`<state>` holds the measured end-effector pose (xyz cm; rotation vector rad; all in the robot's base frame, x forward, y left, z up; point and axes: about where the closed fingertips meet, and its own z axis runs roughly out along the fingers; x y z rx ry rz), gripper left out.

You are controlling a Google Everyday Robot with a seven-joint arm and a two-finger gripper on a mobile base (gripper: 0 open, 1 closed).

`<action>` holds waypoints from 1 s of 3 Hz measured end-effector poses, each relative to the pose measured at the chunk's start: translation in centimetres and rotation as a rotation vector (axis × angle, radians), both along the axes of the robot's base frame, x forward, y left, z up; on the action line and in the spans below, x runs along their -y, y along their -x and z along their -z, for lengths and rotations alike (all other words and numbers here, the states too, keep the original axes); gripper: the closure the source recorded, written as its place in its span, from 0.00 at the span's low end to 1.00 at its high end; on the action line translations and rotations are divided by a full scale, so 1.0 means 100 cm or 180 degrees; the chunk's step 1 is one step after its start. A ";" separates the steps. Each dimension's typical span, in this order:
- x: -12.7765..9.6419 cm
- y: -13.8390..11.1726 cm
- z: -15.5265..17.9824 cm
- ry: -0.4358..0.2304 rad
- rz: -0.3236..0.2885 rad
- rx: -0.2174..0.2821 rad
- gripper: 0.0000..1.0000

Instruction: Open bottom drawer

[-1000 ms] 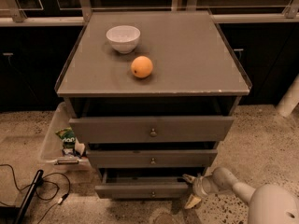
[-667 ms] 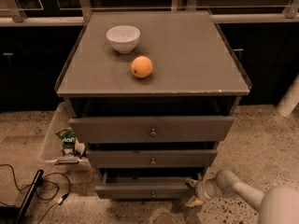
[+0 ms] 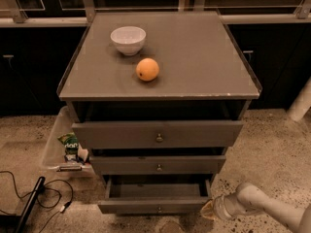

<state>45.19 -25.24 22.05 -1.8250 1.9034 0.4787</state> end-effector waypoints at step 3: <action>-0.002 0.004 -0.001 -0.0007 -0.0018 -0.0014 0.36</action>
Offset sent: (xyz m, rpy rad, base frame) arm -0.0036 0.0024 0.0008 0.0020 0.0046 0.0056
